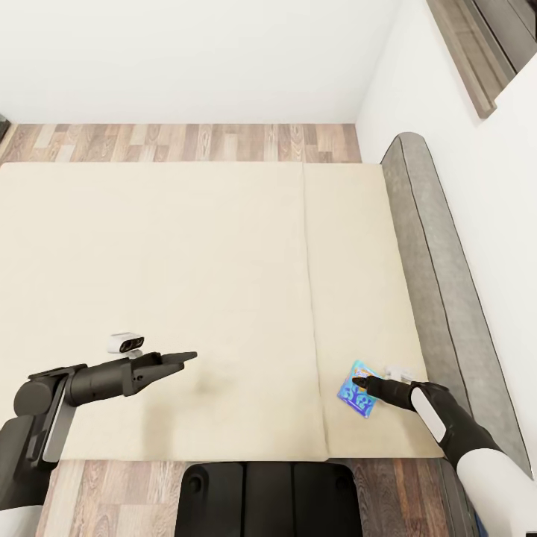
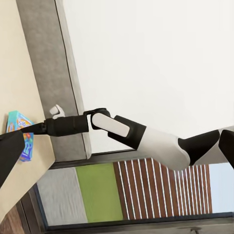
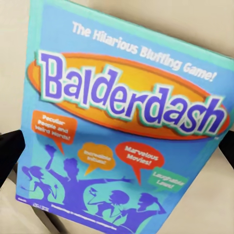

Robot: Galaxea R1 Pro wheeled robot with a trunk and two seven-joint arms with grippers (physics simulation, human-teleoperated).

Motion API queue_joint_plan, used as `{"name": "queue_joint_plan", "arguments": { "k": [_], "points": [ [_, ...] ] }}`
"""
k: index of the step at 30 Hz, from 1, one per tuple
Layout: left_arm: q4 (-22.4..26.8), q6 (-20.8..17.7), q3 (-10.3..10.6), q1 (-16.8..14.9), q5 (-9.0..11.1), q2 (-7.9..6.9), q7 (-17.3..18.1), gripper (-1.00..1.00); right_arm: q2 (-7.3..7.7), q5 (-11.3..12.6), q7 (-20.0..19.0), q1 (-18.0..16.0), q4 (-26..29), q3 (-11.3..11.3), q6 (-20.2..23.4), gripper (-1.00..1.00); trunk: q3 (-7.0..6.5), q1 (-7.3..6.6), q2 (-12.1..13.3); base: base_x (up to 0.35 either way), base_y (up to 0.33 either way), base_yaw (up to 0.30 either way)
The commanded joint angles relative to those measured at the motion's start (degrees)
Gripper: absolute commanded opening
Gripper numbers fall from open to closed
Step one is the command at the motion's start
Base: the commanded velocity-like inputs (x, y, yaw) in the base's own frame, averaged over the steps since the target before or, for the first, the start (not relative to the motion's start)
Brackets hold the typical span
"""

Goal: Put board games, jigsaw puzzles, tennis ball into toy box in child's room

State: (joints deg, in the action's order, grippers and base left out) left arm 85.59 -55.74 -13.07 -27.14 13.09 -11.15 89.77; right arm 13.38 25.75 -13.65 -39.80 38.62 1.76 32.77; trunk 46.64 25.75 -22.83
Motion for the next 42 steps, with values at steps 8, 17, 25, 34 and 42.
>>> {"name": "queue_joint_plan", "arguments": {
  "k": [8,17,25,34,42],
  "points": [
    [0.0,-0.6,0.1,0.0,-0.1,0.0,0.2,1.0,0.06,0.2,-0.4,0.0,0.0,0.2,0.2,1.0,0.06,0.03,-0.1,0.0,0.0,0.0],
    [0.0,-0.6,0.2,0.0,-0.1,0.07,0.2,1.0,0.14,0.4,-1.3,0.0,0.0,0.2,0.3,1.0,0.06,0.03,-0.1,0.0,0.0,0.0],
    [0.0,-0.6,0.2,0.0,-0.1,0.07,0.2,1.0,0.03,0.4,-3.4,0.0,0.0,0.1,0.4,1.0,0.06,0.03,-0.1,0.0,0.0,0.0],
    [0.0,-0.6,0.3,0.0,-0.1,0.08,0.2,1.0,-0.18,0.5,-3.7,0.0,0.0,0.0,0.4,1.0,0.06,0.03,-0.1,0.0,0.0,0.0],
    [0.0,-0.6,0.3,0.0,-0.1,0.09,0.2,1.0,-0.51,0.5,-4.4,0.0,0.0,0.1,0.4,1.0,0.06,0.03,-0.1,0.0,0.0,0.0]
  ]
}}
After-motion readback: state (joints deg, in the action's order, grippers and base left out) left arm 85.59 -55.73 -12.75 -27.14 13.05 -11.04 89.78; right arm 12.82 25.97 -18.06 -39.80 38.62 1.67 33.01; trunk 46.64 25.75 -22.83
